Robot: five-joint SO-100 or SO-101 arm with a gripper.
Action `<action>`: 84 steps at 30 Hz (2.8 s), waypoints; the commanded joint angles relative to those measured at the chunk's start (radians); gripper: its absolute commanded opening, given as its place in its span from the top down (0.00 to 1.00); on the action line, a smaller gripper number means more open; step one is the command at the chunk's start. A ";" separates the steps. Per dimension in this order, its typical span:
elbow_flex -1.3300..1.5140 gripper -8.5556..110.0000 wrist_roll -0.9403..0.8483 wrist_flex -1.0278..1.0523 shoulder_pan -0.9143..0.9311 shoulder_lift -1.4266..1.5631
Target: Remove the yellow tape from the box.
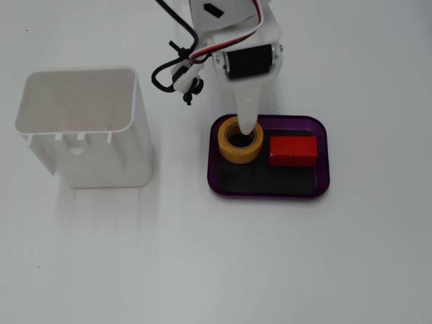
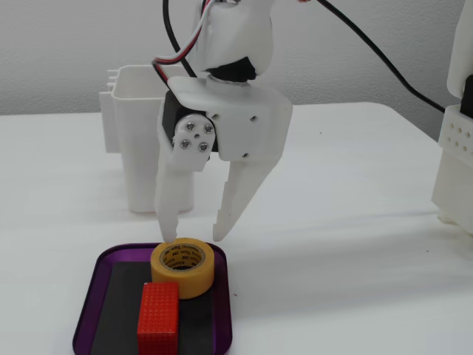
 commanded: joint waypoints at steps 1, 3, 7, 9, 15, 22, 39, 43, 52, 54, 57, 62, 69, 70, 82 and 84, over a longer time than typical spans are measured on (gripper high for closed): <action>-0.014 0.82 -0.009 -0.014 0.026 0.008; 0.006 0.82 -0.026 -0.020 0.032 0.008; 0.054 0.82 -0.044 -0.048 0.031 0.008; 0.072 0.82 -0.044 -0.069 0.031 0.008; 0.083 0.82 -0.044 -0.072 0.031 0.008; 0.087 0.82 -0.044 -0.100 0.032 0.006; 0.124 0.86 -0.044 -0.150 0.032 0.005; 0.150 0.87 -0.044 -0.175 0.029 -0.014; 0.133 0.92 -0.031 -0.179 0.031 -0.137; 0.132 0.93 -0.031 -0.179 0.026 -0.138; 0.094 0.93 -0.029 -0.164 0.018 -0.137; -0.066 0.93 0.002 -0.051 0.018 -0.112; -0.291 0.93 0.008 0.195 0.012 0.038; -0.304 0.93 0.008 0.216 0.009 0.064; 0.279 0.93 -0.006 0.184 -0.003 0.526; 0.433 0.93 -0.006 0.107 -0.003 0.603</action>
